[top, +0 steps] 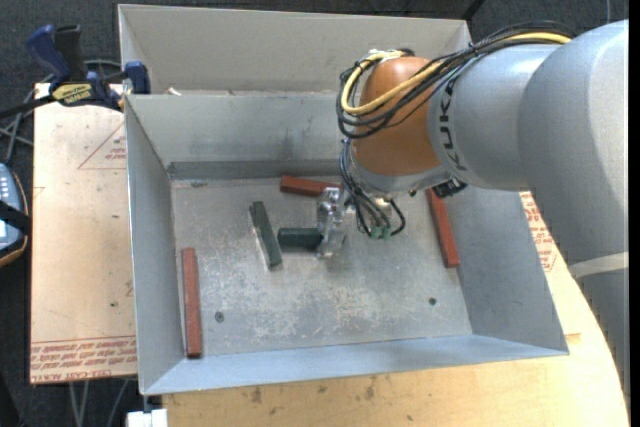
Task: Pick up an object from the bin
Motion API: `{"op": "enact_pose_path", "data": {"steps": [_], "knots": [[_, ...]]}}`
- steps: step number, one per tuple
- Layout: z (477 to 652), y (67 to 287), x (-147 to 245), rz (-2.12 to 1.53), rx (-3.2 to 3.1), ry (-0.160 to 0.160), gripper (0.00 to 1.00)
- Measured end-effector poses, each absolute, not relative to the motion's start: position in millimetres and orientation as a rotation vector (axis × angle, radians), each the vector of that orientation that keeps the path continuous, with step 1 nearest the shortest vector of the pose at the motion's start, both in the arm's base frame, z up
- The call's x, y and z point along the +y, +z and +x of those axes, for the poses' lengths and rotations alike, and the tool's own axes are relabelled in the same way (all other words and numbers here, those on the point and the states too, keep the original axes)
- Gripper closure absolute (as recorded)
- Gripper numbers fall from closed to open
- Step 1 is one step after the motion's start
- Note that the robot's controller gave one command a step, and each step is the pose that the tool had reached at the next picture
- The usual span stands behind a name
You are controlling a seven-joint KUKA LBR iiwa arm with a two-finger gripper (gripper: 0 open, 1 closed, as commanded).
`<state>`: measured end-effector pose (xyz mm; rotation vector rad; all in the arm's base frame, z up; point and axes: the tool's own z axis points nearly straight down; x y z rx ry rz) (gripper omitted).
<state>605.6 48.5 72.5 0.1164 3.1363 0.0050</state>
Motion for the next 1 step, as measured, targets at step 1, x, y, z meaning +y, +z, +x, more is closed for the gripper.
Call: {"op": "enact_pose_path", "data": {"steps": [1], "knots": [[581.4,201.5,38.6,0.062,3.138,0.002,1.0]]}}
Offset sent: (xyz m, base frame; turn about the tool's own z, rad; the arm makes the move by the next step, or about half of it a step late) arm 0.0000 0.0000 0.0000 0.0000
